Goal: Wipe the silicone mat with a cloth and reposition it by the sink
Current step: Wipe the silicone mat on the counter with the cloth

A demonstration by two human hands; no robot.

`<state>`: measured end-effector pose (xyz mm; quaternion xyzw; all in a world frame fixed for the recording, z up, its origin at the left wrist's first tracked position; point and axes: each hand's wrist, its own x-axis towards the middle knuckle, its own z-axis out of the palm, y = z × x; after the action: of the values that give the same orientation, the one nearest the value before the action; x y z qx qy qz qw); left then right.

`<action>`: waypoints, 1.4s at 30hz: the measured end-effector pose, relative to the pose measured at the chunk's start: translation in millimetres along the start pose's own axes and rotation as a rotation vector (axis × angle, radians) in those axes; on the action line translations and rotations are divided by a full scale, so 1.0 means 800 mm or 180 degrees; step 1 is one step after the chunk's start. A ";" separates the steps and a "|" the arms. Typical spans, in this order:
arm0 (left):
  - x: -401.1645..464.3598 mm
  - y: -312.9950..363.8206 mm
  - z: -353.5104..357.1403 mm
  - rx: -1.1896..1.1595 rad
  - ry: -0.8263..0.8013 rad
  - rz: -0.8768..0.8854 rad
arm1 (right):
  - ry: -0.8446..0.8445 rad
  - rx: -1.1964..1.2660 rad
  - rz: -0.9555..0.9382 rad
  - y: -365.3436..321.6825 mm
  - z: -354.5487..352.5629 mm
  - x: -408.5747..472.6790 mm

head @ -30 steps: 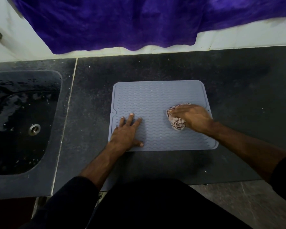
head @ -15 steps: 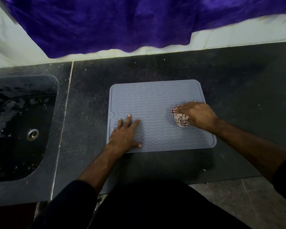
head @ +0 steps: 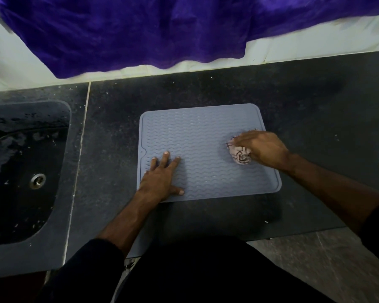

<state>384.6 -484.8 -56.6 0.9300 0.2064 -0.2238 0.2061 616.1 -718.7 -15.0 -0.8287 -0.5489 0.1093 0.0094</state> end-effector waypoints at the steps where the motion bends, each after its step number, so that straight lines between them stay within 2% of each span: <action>1: 0.000 0.000 0.000 0.0004 -0.0004 -0.0001 | 0.0046 0.0023 -0.0056 -0.005 0.002 0.005; 5: 0.001 -0.002 0.000 0.0008 0.0009 -0.0023 | -0.0097 0.0020 -0.0082 -0.010 0.013 0.002; 11: 0.001 0.001 0.001 0.0047 0.0008 -0.0050 | -0.0182 0.0040 0.0322 0.035 -0.003 -0.029; 14: 0.001 0.001 -0.001 0.0043 0.0003 -0.0027 | -0.0053 0.0147 0.0376 0.036 -0.004 -0.025; 23: -0.003 0.004 -0.006 -0.0028 -0.0038 -0.0017 | -0.0185 0.0341 0.0791 0.050 -0.002 -0.051; 28: -0.004 0.004 -0.006 -0.0040 -0.0053 -0.0004 | 0.0001 0.0254 0.0574 0.036 -0.004 -0.038; 30: -0.004 0.004 -0.006 -0.0032 -0.0050 0.0008 | -0.0103 0.0297 0.0448 0.027 0.003 -0.036; 32: -0.004 0.004 -0.005 -0.0026 -0.0041 0.0004 | -0.0201 0.0339 0.0469 0.029 0.007 -0.046; 38: -0.001 0.003 -0.002 -0.0005 -0.0026 0.0006 | 0.0002 0.0285 0.0638 0.045 -0.001 -0.064; 42: 0.002 0.001 -0.001 0.0028 -0.0040 -0.0004 | 0.0256 0.0463 0.0086 -0.003 0.008 -0.031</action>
<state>386.5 -484.6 -56.3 0.9293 0.2047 -0.2307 0.2031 603.9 -740.8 -17.0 -0.8368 -0.5275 0.1156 0.0900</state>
